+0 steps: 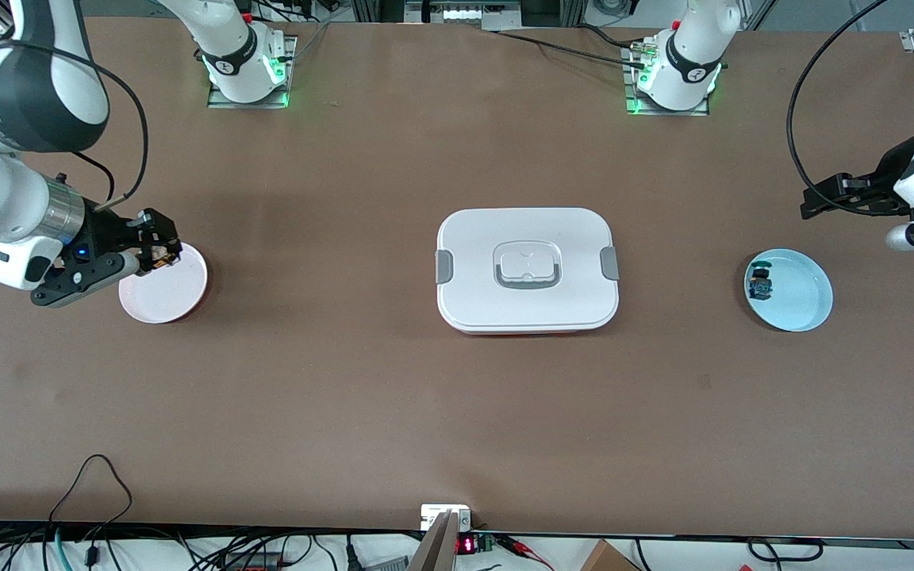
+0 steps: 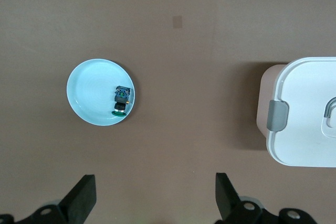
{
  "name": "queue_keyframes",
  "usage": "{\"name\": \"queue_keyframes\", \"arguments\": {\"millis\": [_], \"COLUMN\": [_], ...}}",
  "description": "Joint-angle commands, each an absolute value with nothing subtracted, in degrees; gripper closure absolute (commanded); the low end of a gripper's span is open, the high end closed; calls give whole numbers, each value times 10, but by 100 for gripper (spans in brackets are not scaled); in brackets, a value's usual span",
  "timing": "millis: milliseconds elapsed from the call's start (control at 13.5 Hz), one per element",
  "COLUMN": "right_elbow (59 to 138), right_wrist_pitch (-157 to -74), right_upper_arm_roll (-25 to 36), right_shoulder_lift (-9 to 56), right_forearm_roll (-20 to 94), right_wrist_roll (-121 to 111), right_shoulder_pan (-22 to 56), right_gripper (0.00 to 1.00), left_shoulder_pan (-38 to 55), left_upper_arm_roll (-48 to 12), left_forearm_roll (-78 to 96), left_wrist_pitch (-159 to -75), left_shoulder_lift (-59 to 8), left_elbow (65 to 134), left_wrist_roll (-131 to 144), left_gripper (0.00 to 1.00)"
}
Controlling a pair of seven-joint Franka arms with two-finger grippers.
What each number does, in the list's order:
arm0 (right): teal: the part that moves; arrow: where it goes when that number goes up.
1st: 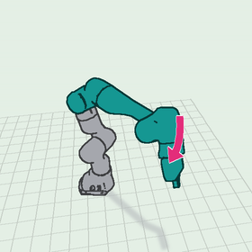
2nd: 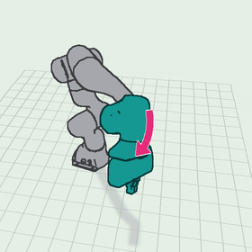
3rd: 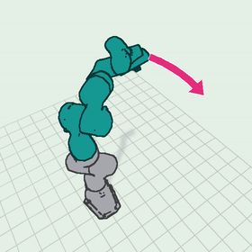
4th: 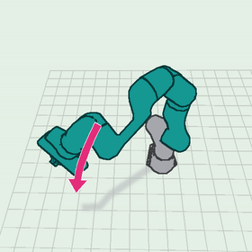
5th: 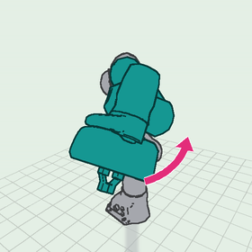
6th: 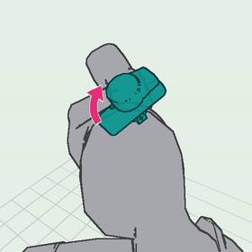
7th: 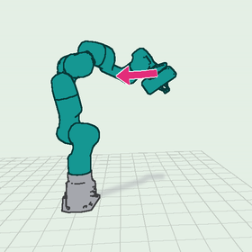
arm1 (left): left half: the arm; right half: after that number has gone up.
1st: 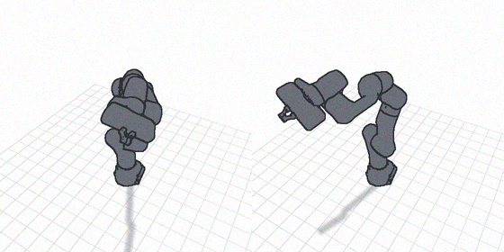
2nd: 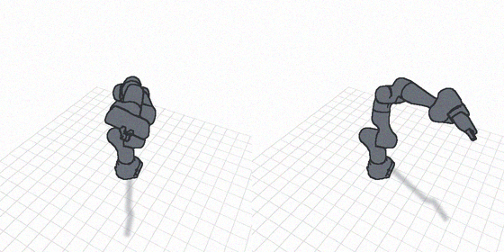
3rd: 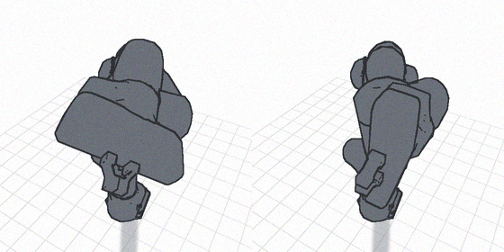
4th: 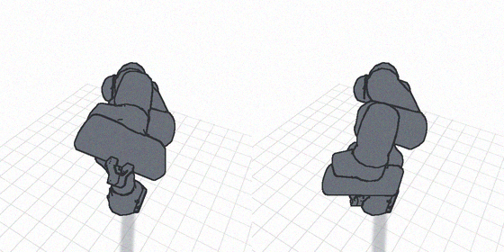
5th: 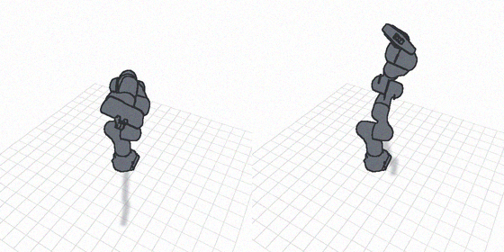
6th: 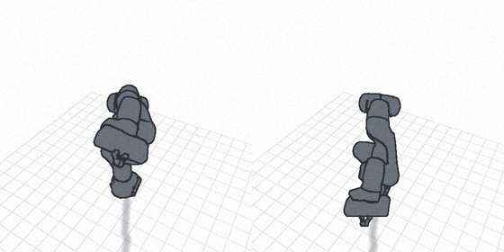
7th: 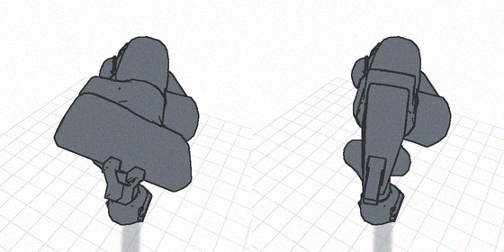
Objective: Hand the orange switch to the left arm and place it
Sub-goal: 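Close the right gripper on the orange switch and lift it, then carry the switch over the box with the right gripper while the left gripper approaches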
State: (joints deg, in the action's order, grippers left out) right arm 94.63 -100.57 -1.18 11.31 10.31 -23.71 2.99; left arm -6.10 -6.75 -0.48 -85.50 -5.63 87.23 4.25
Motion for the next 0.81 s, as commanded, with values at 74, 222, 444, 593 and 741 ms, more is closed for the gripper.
{"name": "queue_keyframes", "arguments": {"millis": [74, 222, 444, 593, 741], "right_elbow": [902, 889, 896, 897, 897], "right_wrist_pitch": [-997, -1008, -1020, -1025, -1044], "right_upper_arm_roll": [-9, -9, -9, -9, -9], "right_shoulder_lift": [114, 115, 127, 140, 152], "right_forearm_roll": [198, 262, 449, 519, 602], "right_wrist_roll": [-359, -455, -497, -566, -646], "right_shoulder_pan": [55, 90, 122, 138, 150], "right_gripper": [97, 97, 99, 99, 99], "left_shoulder_pan": [-64, -64, -61, -56, -55], "left_upper_arm_roll": [-70, -70, -76, -76, -76], "left_forearm_roll": [-12, -13, -19, -18, -13], "left_wrist_pitch": [-852, -852, -851, -850, -848], "left_shoulder_lift": [-55, -55, -62, -65, -90], "left_elbow": [869, 869, 861, 861, 860], "left_wrist_roll": [42, 42, 40, 42, 41], "left_gripper": [0, 0, 0, 0, 0]}}
